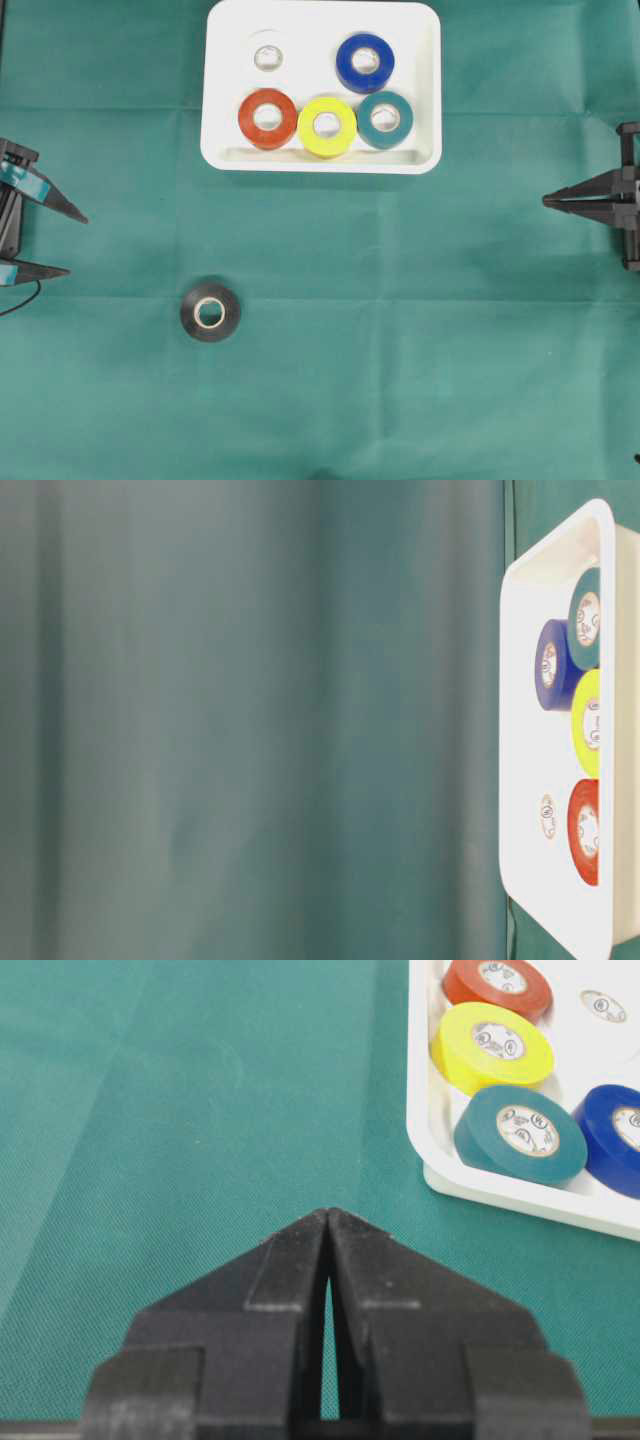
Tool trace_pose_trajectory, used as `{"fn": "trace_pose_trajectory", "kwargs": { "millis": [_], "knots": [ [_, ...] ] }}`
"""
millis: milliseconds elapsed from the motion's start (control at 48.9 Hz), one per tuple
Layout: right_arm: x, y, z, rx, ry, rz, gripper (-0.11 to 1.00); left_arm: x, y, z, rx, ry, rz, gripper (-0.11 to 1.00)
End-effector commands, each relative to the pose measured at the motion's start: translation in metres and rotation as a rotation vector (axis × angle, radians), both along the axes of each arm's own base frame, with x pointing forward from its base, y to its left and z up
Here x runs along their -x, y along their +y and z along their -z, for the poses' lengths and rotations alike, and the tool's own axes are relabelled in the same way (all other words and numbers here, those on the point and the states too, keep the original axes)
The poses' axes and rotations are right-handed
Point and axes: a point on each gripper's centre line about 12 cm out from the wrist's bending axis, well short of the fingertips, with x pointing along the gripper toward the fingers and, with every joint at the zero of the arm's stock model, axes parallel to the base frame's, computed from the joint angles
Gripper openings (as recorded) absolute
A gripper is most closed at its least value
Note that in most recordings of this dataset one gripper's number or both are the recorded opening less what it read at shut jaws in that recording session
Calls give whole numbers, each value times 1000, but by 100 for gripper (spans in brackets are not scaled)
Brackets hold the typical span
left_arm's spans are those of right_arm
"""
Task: Put the tape into the white case with the left arm.
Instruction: 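Withdraw the left gripper to the left side, then move the left gripper over the black tape roll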
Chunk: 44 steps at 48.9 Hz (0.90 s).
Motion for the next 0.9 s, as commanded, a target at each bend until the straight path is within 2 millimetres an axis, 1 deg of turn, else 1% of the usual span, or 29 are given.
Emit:
{"fn": "trace_pose_trajectory", "kwargs": {
  "millis": [0,123,266,634,880],
  "knots": [
    [-2,0,-5,0,-14,-1,-10,-3,-1,-8,6,-16,0,76],
    [-2,0,-5,-2,-14,1,-10,-5,-1,-9,6,-29,1,76],
    [-2,0,-5,0,-14,-1,-10,-19,-4,-11,7,-58,3,76],
    [-2,0,-5,0,-14,0,-10,-78,-20,-9,-60,39,57,76],
    [-2,0,-5,0,-14,-1,-10,-116,-29,-9,-72,87,63,76]
  ]
}}
